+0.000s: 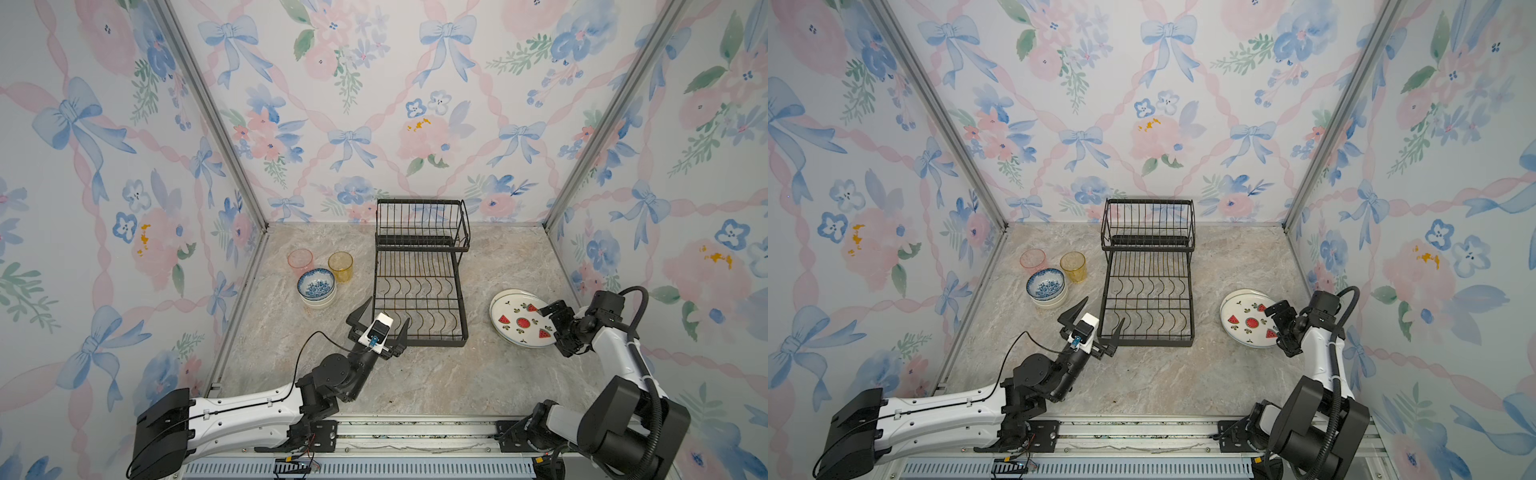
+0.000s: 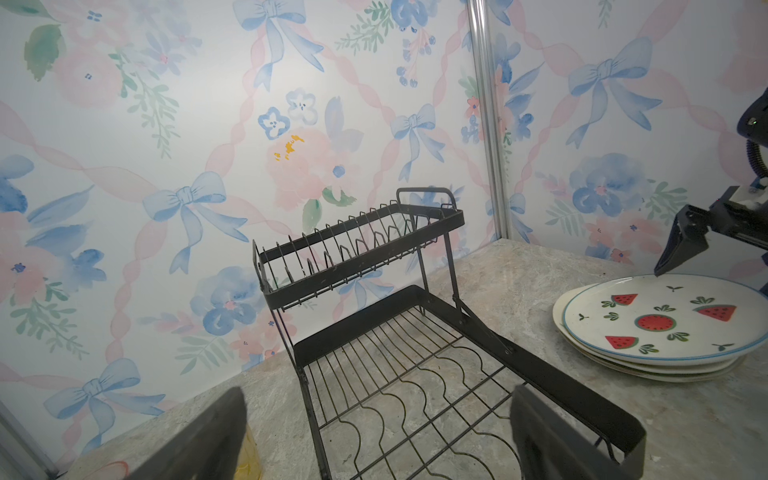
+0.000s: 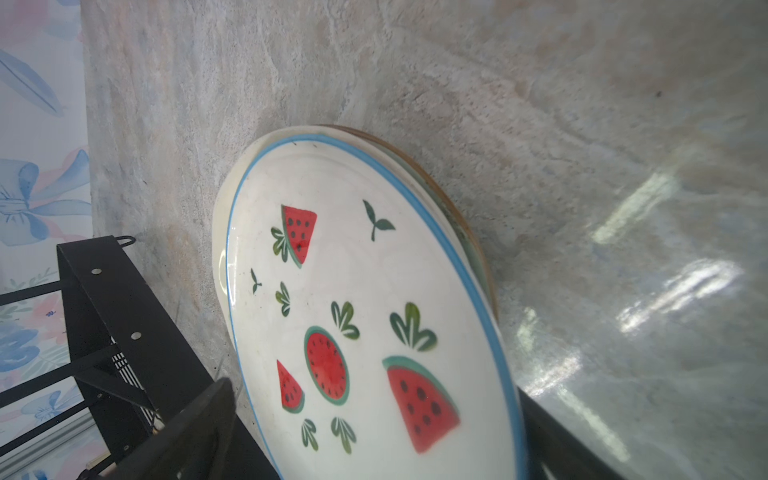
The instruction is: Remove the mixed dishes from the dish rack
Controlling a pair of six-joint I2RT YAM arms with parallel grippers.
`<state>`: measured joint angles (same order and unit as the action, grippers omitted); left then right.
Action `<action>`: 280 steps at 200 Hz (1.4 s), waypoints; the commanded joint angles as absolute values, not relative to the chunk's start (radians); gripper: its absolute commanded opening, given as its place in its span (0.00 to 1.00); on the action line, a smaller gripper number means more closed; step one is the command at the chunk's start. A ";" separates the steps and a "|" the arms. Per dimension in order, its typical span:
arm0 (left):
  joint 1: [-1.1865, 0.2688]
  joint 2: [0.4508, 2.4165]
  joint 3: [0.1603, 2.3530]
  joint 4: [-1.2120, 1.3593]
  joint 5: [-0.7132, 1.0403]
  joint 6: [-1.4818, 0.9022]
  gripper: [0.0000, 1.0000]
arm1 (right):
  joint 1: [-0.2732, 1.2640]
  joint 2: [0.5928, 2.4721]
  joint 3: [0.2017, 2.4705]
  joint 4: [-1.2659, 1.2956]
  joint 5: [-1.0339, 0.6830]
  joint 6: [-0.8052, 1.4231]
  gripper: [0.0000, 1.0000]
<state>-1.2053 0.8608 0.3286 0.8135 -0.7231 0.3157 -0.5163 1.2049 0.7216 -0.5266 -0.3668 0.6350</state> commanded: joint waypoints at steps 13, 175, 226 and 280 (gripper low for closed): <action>-1.194 0.852 0.316 0.815 -0.703 0.274 0.98 | -0.521 1.231 0.776 -0.515 -0.407 0.632 0.97; -1.186 0.825 0.391 0.704 -0.695 0.249 0.98 | -0.380 1.380 0.976 -0.739 -0.071 0.528 0.97; -1.164 0.798 0.397 0.670 -0.721 0.223 0.98 | -0.353 1.350 0.991 -0.699 -0.124 0.523 0.97; -0.985 0.783 0.433 0.537 -0.735 0.139 0.98 | -0.213 1.137 0.935 -0.555 -0.094 0.454 0.97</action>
